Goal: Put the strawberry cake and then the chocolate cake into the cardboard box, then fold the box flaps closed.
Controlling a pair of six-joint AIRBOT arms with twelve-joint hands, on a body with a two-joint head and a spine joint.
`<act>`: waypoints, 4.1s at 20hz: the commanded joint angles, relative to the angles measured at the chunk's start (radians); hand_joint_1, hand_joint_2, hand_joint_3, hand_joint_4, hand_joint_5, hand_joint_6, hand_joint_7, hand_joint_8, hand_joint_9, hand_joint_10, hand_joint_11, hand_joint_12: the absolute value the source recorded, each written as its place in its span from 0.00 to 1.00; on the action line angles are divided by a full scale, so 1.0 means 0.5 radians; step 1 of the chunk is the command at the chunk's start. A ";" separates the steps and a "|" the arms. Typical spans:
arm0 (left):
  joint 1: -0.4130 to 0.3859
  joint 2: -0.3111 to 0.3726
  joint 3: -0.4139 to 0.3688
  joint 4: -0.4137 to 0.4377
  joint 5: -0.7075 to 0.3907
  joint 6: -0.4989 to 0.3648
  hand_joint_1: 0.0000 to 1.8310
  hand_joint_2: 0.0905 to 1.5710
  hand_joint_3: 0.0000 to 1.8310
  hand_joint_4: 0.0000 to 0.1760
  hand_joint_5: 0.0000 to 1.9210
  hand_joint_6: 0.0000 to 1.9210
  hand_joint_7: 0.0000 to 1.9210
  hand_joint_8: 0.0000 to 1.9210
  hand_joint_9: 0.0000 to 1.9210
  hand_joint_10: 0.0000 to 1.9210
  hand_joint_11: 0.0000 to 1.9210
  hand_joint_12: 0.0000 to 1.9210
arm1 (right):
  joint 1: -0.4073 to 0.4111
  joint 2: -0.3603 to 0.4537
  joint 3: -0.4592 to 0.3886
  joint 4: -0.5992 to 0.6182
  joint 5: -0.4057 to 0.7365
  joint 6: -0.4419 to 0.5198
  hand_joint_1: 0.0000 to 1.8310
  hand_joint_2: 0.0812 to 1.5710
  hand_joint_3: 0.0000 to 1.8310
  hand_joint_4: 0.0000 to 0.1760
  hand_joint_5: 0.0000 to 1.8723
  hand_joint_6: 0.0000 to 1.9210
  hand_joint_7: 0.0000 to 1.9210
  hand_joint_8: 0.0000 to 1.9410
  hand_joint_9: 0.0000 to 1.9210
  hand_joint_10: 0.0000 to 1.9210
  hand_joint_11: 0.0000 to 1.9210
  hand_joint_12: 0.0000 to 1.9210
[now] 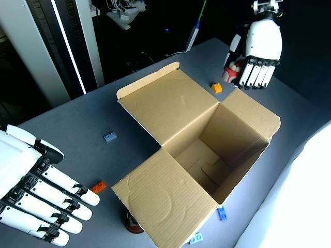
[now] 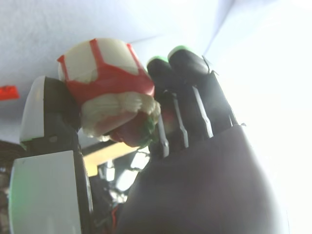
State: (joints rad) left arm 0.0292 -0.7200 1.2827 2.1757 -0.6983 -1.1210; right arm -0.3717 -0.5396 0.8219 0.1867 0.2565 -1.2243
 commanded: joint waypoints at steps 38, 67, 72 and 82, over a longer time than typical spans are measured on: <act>-0.361 -0.276 -0.214 0.007 0.298 -0.088 0.61 0.83 0.00 0.00 0.33 0.72 0.33 0.89 0.20 0.91 0.20 1.00 | 0.010 0.018 0.003 0.003 0.228 -0.020 0.27 0.68 0.00 0.00 0.08 0.00 0.09 0.00 0.11 0.00 0.00 0.33; -0.132 -0.617 -0.004 -0.744 0.563 0.728 0.61 0.83 0.00 0.00 0.33 0.73 0.32 0.88 0.21 0.85 0.18 1.00 | 0.010 0.006 0.003 0.003 0.240 -0.029 0.23 0.69 0.00 0.00 0.08 0.00 0.08 0.00 0.10 0.00 0.00 0.28; -0.116 -0.689 0.108 -0.903 0.516 0.943 0.61 0.83 0.00 0.00 0.32 0.73 0.32 0.89 0.20 0.87 0.18 1.00 | 0.009 0.002 0.003 0.003 0.243 -0.033 0.22 0.69 0.00 0.00 0.08 0.00 0.07 0.00 0.09 0.00 0.00 0.25; -0.049 -0.822 0.282 -1.138 0.441 1.224 0.60 0.83 0.00 0.00 0.32 0.76 0.32 0.87 0.21 0.86 0.18 1.00 | 0.009 -0.005 0.004 0.003 0.250 -0.038 0.22 0.69 0.00 0.00 0.09 0.00 0.08 0.00 0.10 0.00 0.00 0.28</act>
State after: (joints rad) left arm 0.0074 -1.1439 1.4281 1.6386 -0.4797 -0.4999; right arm -0.3721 -0.5545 0.8219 0.1867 0.2741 -1.2369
